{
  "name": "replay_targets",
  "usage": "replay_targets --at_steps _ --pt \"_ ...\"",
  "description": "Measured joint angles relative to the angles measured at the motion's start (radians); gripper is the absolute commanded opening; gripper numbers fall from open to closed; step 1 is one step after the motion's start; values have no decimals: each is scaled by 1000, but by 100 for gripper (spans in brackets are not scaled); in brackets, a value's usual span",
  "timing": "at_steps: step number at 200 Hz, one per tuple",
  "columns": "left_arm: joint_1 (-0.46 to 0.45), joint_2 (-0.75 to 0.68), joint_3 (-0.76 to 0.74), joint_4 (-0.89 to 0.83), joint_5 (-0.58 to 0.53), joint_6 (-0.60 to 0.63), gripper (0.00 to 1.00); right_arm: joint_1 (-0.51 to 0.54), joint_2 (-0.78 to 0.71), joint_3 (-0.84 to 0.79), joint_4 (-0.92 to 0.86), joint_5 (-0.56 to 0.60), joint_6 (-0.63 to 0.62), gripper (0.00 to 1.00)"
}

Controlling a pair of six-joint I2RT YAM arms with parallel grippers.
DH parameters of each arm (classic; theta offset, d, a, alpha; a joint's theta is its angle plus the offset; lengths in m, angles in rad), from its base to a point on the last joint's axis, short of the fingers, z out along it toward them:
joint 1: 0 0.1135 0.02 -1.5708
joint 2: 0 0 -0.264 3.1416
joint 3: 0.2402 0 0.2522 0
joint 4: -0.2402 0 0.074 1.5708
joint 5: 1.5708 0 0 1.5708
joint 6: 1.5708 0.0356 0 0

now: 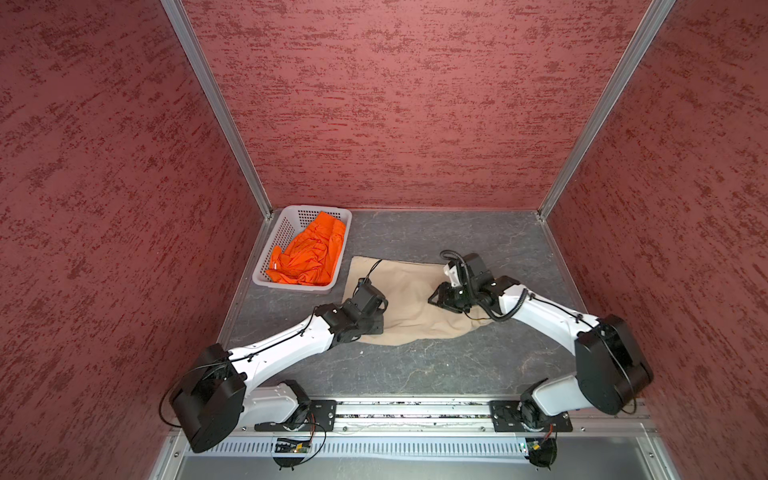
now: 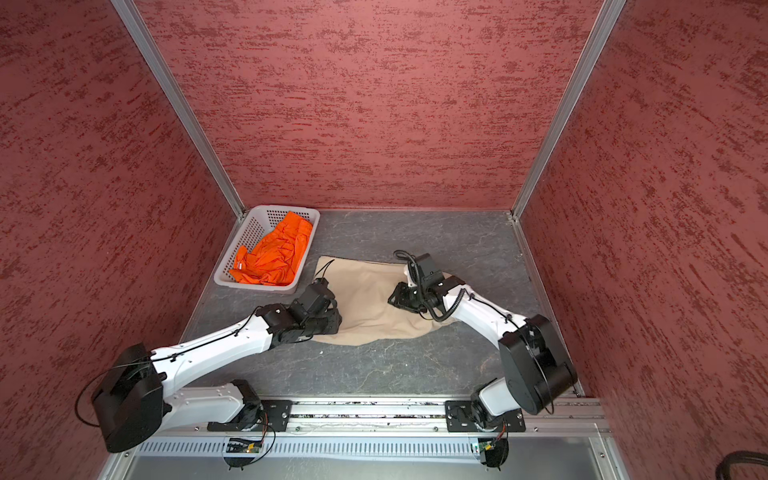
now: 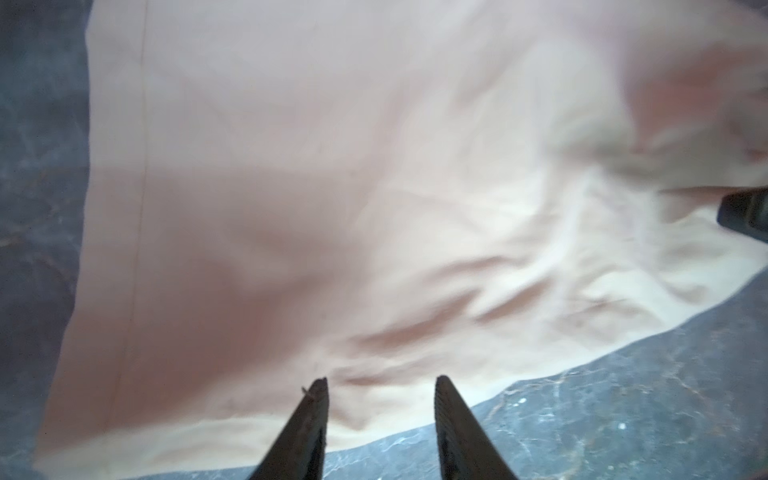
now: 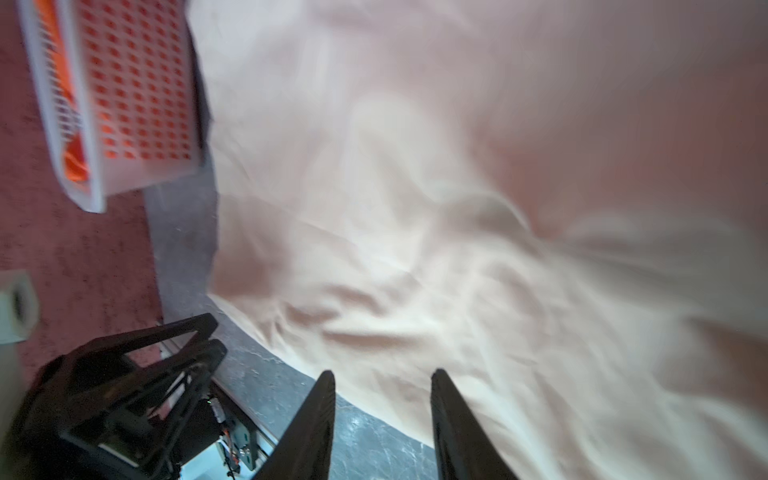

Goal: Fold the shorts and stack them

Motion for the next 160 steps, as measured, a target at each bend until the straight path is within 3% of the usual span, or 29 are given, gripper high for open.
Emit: replay_targets --at_steps 34,80,112,160 --pt "-27 126 179 87 44 193 62 -256 -93 35 -26 -34 -63 44" --pt "-146 493 541 129 175 515 77 -587 -79 -17 -29 -145 -113 47" --pt "-230 703 765 129 254 725 83 -760 -73 -105 13 -231 -108 49" --pt "-319 921 941 156 313 989 85 -936 -95 -244 103 -328 -97 54"
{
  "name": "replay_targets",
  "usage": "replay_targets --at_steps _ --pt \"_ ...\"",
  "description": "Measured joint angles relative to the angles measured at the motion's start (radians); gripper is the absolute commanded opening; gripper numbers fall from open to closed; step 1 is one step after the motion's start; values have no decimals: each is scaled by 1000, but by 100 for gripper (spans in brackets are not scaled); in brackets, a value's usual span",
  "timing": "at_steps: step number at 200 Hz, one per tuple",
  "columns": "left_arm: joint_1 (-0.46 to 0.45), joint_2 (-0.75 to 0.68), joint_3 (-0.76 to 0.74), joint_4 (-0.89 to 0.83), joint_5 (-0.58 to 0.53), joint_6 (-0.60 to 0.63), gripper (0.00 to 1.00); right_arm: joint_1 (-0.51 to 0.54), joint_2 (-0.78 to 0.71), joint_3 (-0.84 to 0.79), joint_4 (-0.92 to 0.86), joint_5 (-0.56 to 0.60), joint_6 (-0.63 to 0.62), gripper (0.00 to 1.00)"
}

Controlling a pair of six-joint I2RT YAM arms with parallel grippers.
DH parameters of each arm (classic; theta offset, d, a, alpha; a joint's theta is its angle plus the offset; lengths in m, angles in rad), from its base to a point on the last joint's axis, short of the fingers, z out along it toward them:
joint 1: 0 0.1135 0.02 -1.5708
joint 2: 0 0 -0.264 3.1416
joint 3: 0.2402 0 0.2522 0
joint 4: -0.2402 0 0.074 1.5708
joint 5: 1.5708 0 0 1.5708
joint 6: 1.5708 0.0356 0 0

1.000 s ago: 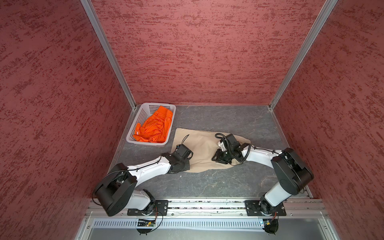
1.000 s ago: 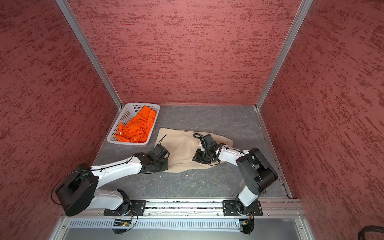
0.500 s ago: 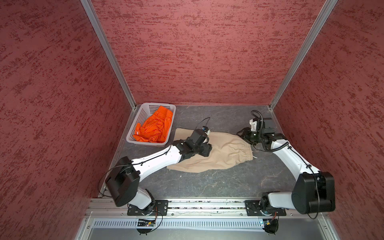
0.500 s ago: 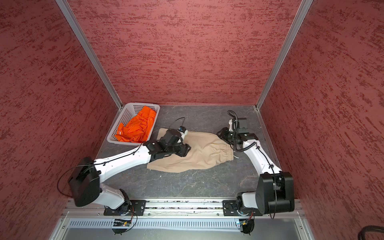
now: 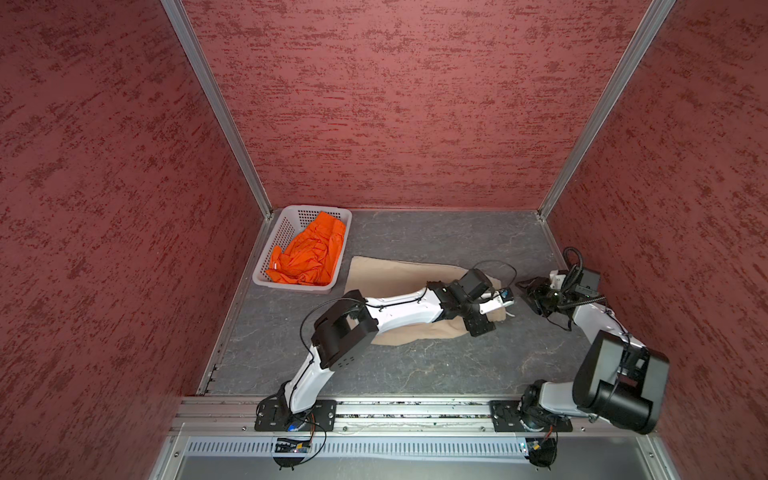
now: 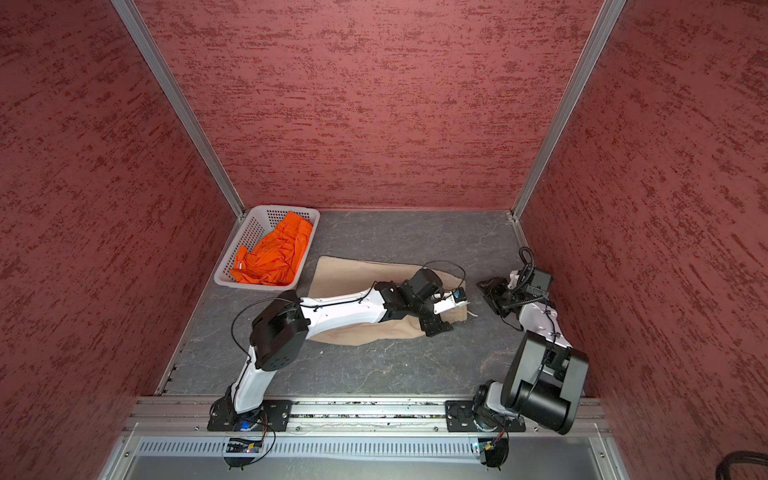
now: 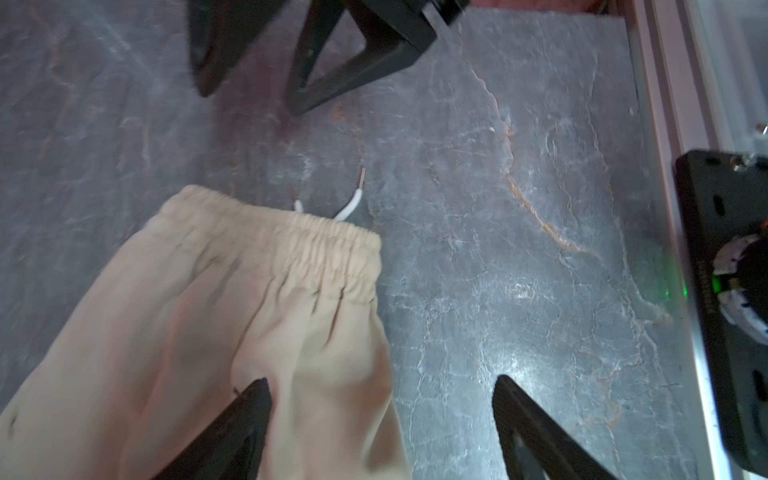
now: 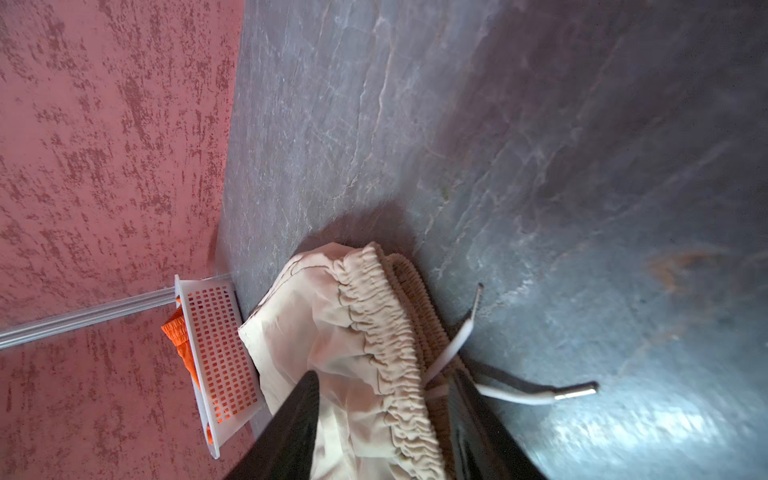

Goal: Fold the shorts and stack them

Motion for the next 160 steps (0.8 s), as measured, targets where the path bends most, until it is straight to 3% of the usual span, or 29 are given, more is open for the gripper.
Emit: replay_targets --at_steps 38,102,160 --pt "-13 138 83 34 -67 87 87 -23 -47 -56 16 -18 -11 56" --pt "8 157 75 124 -126 109 87 -32 -71 -116 80 -28 -4 59" --pt "6 224 145 109 -135 120 66 -34 -71 -122 84 -44 -11 61"
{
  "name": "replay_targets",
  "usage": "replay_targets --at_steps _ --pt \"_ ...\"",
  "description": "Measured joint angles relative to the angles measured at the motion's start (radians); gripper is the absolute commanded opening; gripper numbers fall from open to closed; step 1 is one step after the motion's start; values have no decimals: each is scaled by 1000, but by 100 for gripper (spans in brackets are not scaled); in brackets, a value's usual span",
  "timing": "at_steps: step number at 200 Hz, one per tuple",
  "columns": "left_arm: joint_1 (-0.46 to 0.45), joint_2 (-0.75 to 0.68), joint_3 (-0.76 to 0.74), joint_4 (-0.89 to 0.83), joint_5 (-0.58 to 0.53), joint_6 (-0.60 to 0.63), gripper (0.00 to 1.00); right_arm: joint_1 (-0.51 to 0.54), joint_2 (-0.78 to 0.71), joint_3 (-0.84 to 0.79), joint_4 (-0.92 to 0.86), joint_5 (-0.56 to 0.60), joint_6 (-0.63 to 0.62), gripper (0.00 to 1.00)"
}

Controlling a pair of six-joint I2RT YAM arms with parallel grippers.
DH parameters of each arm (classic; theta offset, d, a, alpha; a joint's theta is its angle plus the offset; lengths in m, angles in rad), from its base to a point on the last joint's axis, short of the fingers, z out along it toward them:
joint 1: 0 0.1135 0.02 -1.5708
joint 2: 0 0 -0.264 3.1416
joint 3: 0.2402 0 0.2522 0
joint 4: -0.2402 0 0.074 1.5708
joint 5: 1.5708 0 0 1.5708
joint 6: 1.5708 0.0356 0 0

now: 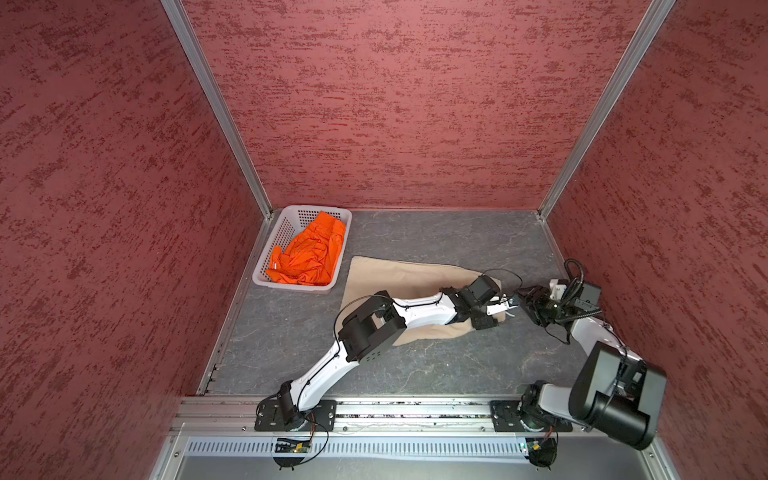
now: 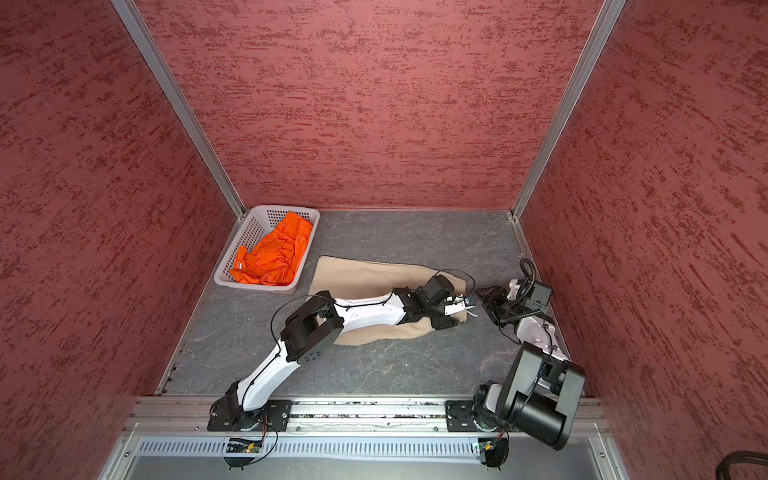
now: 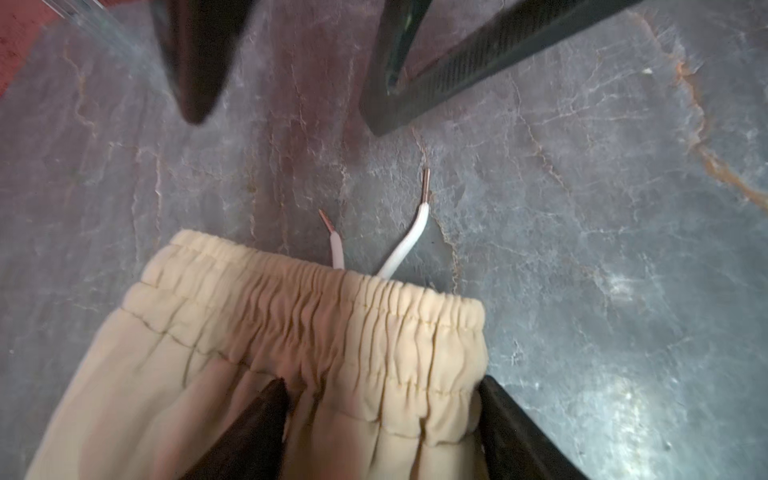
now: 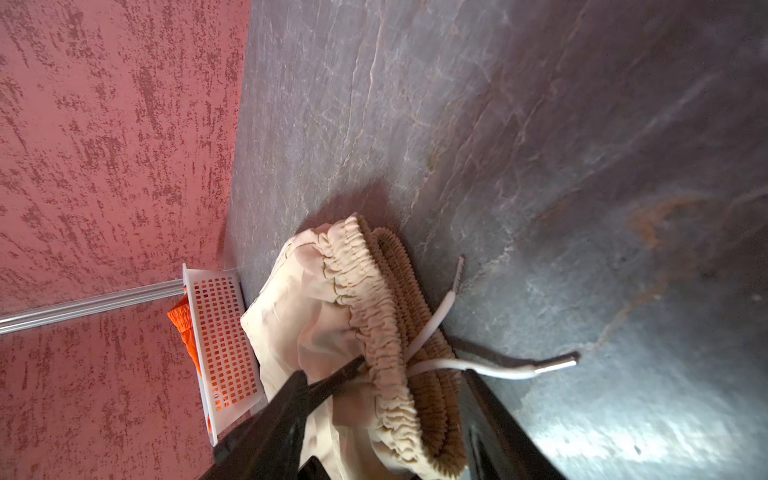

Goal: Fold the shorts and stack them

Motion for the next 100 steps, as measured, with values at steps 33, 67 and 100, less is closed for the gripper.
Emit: replay_targets --at_steps 33,67,100 --pt "-1 14 -1 -5 2 7 65 0 28 0 6 -35 14 64" --pt "-1 13 -20 17 -4 14 37 0 52 -3 44 -66 57 67" --pt "6 -24 -106 105 12 -23 32 0 51 -31 84 -88 96 73"
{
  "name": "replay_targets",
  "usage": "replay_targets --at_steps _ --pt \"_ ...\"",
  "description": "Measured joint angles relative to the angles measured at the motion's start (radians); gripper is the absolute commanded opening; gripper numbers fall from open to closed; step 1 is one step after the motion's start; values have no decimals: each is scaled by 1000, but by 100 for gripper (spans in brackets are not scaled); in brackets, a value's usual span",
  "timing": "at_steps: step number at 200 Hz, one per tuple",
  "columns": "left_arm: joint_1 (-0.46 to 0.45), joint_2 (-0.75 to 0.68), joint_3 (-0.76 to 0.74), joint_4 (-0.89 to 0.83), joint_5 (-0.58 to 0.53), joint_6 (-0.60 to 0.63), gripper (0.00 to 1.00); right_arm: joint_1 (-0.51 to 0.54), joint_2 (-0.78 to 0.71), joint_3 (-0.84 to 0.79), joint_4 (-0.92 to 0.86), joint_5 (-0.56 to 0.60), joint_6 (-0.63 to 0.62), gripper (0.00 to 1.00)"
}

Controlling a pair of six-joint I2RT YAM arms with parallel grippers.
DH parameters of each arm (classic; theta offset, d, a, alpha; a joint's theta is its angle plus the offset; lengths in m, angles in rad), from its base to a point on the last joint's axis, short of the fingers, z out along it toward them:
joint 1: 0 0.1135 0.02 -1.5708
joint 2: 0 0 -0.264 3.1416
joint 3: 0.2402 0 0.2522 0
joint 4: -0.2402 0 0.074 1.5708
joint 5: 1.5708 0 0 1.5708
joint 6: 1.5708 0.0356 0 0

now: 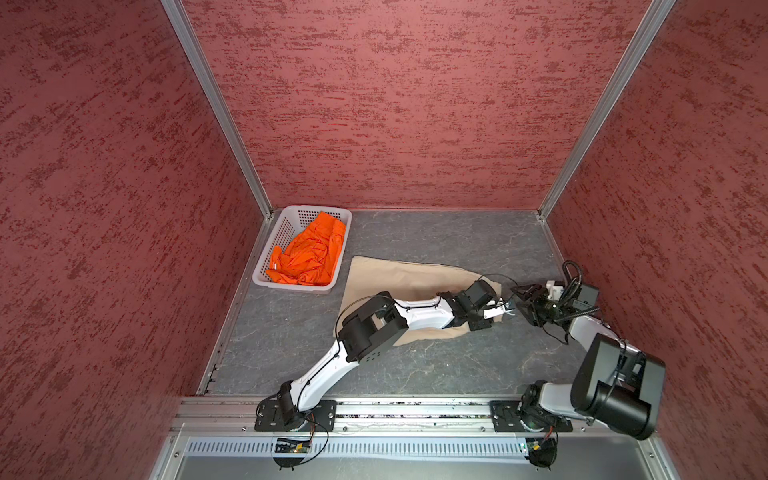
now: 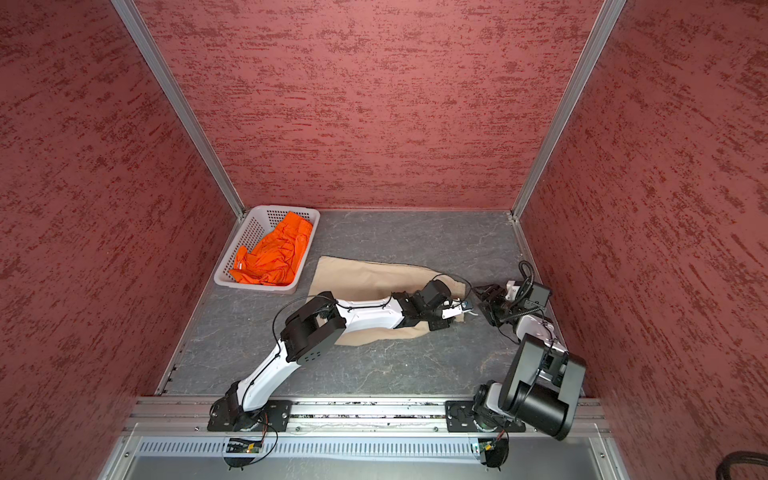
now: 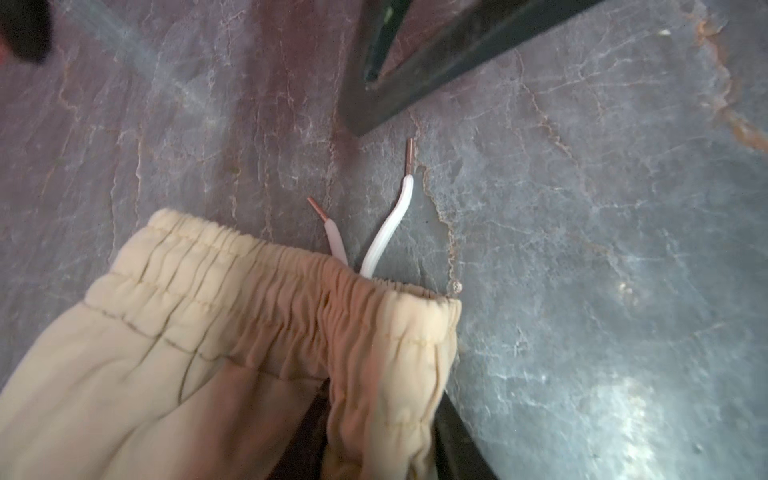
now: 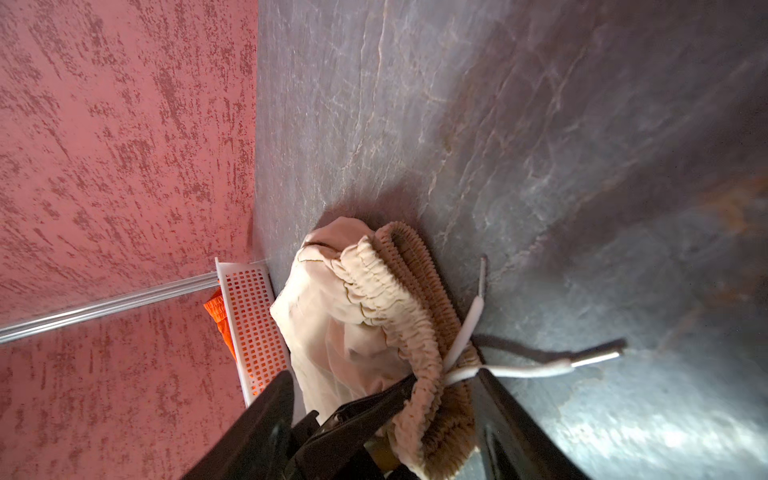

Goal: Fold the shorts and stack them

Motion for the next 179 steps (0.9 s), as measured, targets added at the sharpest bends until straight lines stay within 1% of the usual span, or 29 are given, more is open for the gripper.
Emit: replay_targets --at_steps 41,58,94,121,148,179 --pt "47 -103 -161 91 108 -75 30 9 5 -91 61 -57 80 76" --pt "67 -128 -197 131 139 -106 30 27 23 -110 97 -79 119 76" --pt "88 -135 -213 183 173 -148 29 108 43 -195 271 -129 257 77" --pt "88 -135 -222 197 183 -167 28 155 80 -226 406 -149 368 77" --pt "89 -135 -225 209 188 -177 28 174 113 -243 546 -154 466 77" --pt "87 -135 -226 210 192 -165 28 179 203 -243 690 -158 551 77"
